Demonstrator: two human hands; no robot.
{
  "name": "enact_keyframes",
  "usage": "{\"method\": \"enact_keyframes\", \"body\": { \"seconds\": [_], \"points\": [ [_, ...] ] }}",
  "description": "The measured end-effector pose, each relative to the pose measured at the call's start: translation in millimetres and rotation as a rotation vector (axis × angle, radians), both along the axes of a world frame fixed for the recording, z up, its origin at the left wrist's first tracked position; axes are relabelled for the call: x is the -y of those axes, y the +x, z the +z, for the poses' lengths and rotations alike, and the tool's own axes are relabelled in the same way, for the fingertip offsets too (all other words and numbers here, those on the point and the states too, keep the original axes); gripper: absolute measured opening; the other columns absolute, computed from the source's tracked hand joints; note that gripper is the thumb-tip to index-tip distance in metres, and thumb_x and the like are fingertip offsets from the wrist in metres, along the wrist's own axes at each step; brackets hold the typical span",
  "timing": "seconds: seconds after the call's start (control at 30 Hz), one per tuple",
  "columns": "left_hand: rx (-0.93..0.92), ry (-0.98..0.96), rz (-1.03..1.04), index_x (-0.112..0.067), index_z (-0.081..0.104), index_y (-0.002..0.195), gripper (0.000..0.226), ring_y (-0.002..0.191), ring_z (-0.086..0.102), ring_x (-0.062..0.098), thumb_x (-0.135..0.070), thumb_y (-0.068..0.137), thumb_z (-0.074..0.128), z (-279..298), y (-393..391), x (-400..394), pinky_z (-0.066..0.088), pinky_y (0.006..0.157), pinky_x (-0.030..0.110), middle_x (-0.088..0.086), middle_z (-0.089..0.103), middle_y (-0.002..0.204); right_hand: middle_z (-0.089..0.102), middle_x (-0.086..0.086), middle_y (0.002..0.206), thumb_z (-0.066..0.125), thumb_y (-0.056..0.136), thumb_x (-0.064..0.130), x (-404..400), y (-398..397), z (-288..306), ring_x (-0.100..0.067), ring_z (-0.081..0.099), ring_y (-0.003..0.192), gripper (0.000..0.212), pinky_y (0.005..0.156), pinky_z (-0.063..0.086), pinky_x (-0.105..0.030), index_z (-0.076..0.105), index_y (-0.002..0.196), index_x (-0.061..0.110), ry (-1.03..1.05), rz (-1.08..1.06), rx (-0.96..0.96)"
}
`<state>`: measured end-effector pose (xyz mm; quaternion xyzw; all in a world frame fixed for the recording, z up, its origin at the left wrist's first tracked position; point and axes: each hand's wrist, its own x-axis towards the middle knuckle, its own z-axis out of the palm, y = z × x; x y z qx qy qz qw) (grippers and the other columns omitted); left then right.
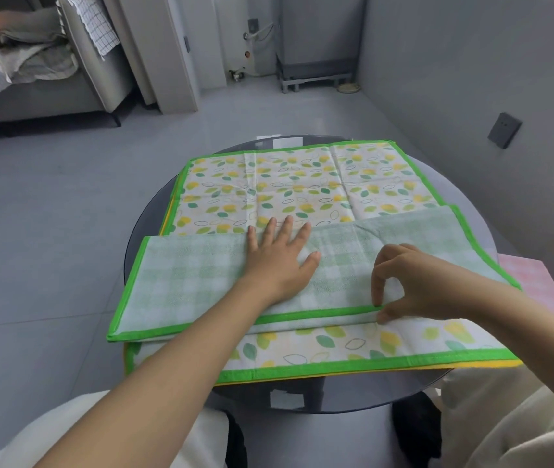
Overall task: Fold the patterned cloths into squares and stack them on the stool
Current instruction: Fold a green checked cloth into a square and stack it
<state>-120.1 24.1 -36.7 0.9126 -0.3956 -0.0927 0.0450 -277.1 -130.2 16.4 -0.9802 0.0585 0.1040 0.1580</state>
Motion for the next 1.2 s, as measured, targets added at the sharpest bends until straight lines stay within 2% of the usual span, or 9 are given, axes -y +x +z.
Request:
{"method": "enact_keyframes", "body": {
  "seconds": [0.2, 0.3, 0.37, 0.47, 0.57, 0.63, 0.7, 0.9, 1.2],
  "points": [
    [0.055, 0.018, -0.015, -0.041, -0.009, 0.148, 0.062, 0.145, -0.018, 0.021, -0.062, 0.094, 0.011, -5, 1, -1, -0.017, 0.113, 0.053, -0.004, -0.016, 0.158, 0.05, 0.012, 0.102, 0.08, 0.064, 0.044, 4, 7, 5, -0.005, 0.042, 0.1, 0.023, 0.085, 0.039, -0.022, 0.066, 0.08, 0.035, 0.066, -0.019, -0.072],
    [0.058, 0.019, -0.016, -0.04, -0.009, 0.148, 0.062, 0.145, -0.018, 0.021, -0.062, 0.094, 0.011, -4, 1, 0, -0.017, 0.113, 0.053, -0.005, -0.016, 0.158, 0.055, 0.007, 0.104, 0.071, 0.076, 0.042, 6, 23, 0, -0.009, 0.049, 0.098, 0.018, 0.084, 0.042, -0.024, 0.067, 0.091, 0.033, 0.119, -0.063, 0.046],
    [0.059, 0.014, -0.015, -0.04, -0.008, 0.149, 0.062, 0.145, -0.018, 0.021, -0.062, 0.094, 0.011, -4, 1, 0, -0.017, 0.113, 0.053, -0.005, -0.016, 0.159, 0.053, 0.004, 0.115, 0.064, 0.084, 0.038, 5, 39, -12, -0.015, 0.045, 0.109, 0.02, 0.092, 0.038, -0.027, 0.065, 0.103, 0.032, 0.073, -0.101, 0.164],
    [0.076, 0.014, -0.013, -0.04, -0.008, 0.149, 0.062, 0.145, -0.017, 0.021, -0.062, 0.094, 0.011, -5, 1, 0, -0.015, 0.113, 0.054, -0.005, -0.014, 0.159, 0.043, 0.004, 0.141, 0.049, 0.093, 0.039, 3, 57, -33, -0.019, 0.032, 0.133, 0.036, 0.111, 0.025, -0.036, 0.051, 0.128, 0.031, 0.003, -0.147, 0.249],
    [0.078, 0.009, -0.009, -0.041, -0.007, 0.149, 0.061, 0.146, -0.016, 0.021, -0.061, 0.094, 0.012, -5, 0, 1, -0.015, 0.114, 0.054, -0.006, -0.014, 0.159, 0.015, 0.011, 0.156, 0.024, 0.098, 0.046, 6, 60, -50, -0.01, 0.007, 0.145, 0.049, 0.117, 0.003, -0.03, 0.02, 0.147, 0.036, -0.106, -0.135, 0.211],
    [0.078, 0.01, -0.012, -0.041, -0.008, 0.148, 0.061, 0.146, -0.017, 0.02, -0.061, 0.094, 0.012, -5, 0, 1, -0.015, 0.114, 0.053, -0.006, -0.014, 0.159, 0.004, 0.014, 0.157, 0.015, 0.098, 0.05, 10, 55, -55, -0.007, -0.003, 0.145, 0.053, 0.117, -0.005, -0.029, 0.007, 0.148, 0.038, -0.144, -0.148, 0.173],
    [0.081, 0.015, -0.012, -0.041, -0.009, 0.148, 0.061, 0.145, -0.017, 0.02, -0.062, 0.094, 0.011, -6, 1, 1, -0.015, 0.114, 0.053, -0.007, -0.015, 0.159, 0.0, 0.014, 0.157, 0.013, 0.097, 0.052, 21, 49, -55, -0.007, -0.006, 0.145, 0.055, 0.118, -0.006, -0.029, 0.003, 0.149, 0.037, -0.146, -0.206, 0.146],
    [0.081, 0.03, -0.005, -0.042, -0.012, 0.147, 0.061, 0.145, -0.019, 0.019, -0.062, 0.093, 0.009, -6, 1, 0, -0.015, 0.114, 0.052, -0.008, -0.017, 0.158, -0.002, 0.009, 0.158, 0.013, 0.096, 0.054, 73, 21, -53, -0.009, -0.005, 0.145, 0.059, 0.118, -0.003, -0.03, 0.003, 0.15, 0.031, -0.194, -0.434, 0.088],
    [0.073, 0.017, -0.004, -0.041, -0.01, 0.148, 0.06, 0.145, -0.019, 0.018, -0.06, 0.095, 0.01, -6, 0, 1, -0.017, 0.114, 0.051, -0.008, -0.016, 0.158, -0.004, 0.001, 0.158, 0.015, 0.099, 0.046, 55, 34, -49, -0.015, -0.006, 0.146, 0.058, 0.118, -0.004, -0.032, 0.0, 0.15, 0.024, -0.122, -0.464, 0.112]
  ]
}}
